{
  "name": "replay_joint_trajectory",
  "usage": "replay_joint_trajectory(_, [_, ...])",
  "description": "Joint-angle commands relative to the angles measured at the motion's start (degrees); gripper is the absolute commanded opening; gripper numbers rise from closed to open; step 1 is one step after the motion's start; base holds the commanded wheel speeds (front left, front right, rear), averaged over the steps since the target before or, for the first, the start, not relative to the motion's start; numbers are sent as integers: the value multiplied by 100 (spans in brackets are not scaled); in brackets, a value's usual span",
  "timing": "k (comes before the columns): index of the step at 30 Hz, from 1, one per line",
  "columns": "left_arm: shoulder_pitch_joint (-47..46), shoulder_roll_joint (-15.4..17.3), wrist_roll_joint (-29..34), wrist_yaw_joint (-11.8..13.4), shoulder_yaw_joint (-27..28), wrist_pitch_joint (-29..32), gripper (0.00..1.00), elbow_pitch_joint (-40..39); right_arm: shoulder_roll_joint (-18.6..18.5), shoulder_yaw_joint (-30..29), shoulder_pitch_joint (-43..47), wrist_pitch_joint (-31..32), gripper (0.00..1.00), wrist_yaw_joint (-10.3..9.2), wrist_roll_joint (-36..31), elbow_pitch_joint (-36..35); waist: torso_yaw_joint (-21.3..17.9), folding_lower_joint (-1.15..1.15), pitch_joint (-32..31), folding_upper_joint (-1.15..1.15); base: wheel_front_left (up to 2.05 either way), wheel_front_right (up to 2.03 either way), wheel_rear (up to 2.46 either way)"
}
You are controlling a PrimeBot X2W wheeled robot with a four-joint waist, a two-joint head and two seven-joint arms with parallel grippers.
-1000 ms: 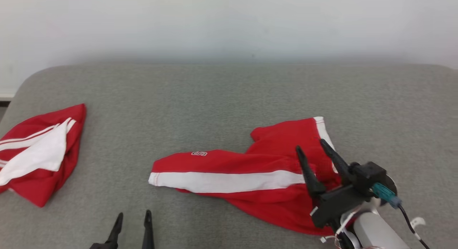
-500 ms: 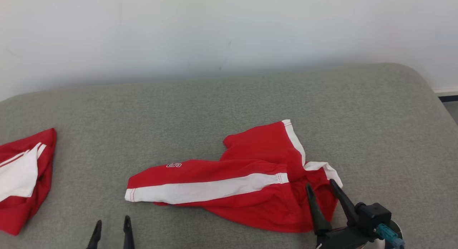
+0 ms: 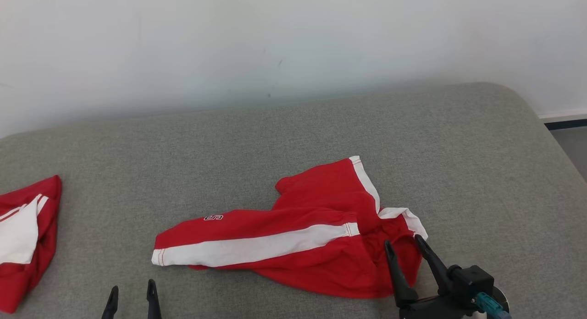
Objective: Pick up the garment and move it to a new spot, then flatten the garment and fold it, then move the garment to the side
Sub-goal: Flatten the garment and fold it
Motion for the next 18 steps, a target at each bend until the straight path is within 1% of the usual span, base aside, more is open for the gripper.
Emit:
replay_joint_trajectory(1, [44,-4,21,22,-10,-20,100,-18,32,11,29,-2,100,-12,-17,-13,17,0,17,0,0,0,0])
replay_joint_trajectory(8, [-81,-4,-18,15,-66,-20,100,-10,32,173,-75,-2,100,-12,80,1,103,0,156,0,0,0,0])
replay_joint_trajectory(18, [-507,-3,-196,120,-398,-20,100,-35,-102,577,-721,-1,100,-12,512,266,322,0,805,0,0,0,0])
